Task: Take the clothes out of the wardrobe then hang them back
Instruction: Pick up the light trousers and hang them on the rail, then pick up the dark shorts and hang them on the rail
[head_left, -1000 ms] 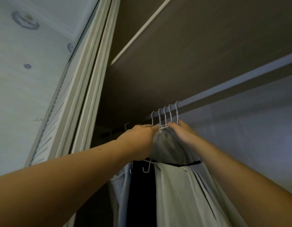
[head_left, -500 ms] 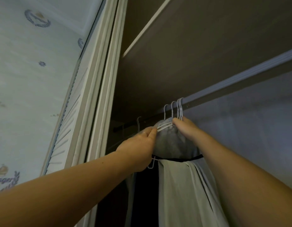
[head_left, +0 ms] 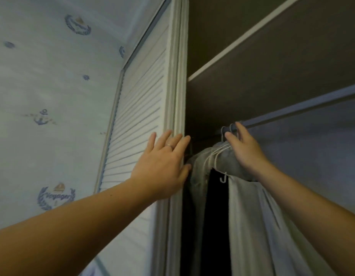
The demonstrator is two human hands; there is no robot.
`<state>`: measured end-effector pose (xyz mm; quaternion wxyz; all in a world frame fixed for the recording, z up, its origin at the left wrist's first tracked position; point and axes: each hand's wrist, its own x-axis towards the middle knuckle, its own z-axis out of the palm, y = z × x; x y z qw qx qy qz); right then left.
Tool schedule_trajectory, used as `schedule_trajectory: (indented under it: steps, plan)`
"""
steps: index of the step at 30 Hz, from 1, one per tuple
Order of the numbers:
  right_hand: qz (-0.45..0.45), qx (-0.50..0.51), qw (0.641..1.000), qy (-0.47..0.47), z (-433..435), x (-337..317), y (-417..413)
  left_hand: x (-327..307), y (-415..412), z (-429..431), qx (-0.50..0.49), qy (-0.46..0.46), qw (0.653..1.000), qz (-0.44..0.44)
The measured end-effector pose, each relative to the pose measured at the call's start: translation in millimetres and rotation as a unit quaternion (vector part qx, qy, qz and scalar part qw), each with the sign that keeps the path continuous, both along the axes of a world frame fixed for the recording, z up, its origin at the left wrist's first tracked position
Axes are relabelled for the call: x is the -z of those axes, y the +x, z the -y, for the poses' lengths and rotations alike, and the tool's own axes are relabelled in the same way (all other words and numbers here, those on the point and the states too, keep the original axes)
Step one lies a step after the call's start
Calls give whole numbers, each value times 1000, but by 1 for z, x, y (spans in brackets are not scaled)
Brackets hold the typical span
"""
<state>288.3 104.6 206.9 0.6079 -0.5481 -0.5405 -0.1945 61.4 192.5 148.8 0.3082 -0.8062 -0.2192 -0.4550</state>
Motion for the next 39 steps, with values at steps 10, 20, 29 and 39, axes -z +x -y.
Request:
schedule_trajectory:
  steps: [10,20,29,39]
  plan:
    - [229,-75,968,-65,-30,144,-312,101,-313,3,-122,-50,991,37]
    - [308,-337,871,-181,-30,306,-627,284,-630,116,-377,-188,905,64]
    - [333,-588,678,-290,51,483,-877,465,-808,291,-601,-341,700,181]
    - [446,-698,448,-337,123,611,-1087,588,-905,424,-724,-440,436,303]
